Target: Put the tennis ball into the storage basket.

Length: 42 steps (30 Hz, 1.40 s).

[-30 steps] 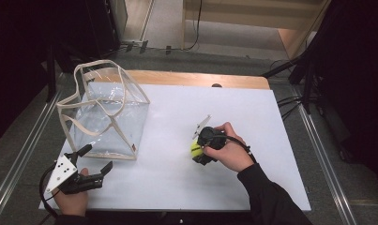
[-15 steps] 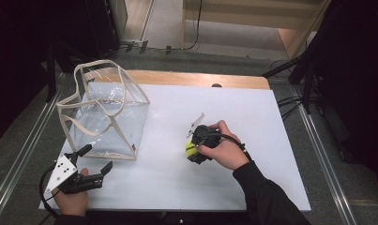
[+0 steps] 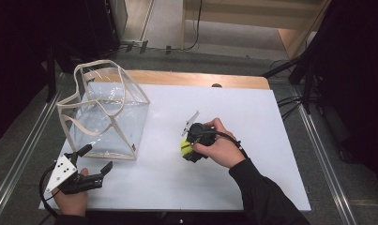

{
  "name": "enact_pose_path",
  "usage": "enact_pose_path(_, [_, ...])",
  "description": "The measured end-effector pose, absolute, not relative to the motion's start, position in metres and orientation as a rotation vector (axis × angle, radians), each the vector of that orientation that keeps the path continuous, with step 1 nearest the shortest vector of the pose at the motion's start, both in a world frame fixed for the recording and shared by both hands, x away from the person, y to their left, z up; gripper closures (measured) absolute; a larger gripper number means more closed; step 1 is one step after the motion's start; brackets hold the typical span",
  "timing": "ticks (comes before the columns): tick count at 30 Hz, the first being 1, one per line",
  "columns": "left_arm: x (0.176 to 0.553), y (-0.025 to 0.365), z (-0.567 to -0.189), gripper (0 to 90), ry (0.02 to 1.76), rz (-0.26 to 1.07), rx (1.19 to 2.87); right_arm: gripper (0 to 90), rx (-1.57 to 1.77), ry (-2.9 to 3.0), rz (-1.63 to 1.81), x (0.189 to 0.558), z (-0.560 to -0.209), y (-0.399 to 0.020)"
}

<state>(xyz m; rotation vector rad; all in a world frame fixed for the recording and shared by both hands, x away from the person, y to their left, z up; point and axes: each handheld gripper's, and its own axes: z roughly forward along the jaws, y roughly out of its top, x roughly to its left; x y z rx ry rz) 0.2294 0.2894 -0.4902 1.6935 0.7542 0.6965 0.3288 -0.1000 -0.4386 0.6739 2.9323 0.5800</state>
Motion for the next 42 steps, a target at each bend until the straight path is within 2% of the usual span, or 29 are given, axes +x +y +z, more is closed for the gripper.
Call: enact_pose_path(42, [0.229, 0.29, -0.49, 8.3, 0.753, 0.692, 1.691, 23.4, 0.569, 2.972, 0.593, 0.333, -0.429, -0.062])
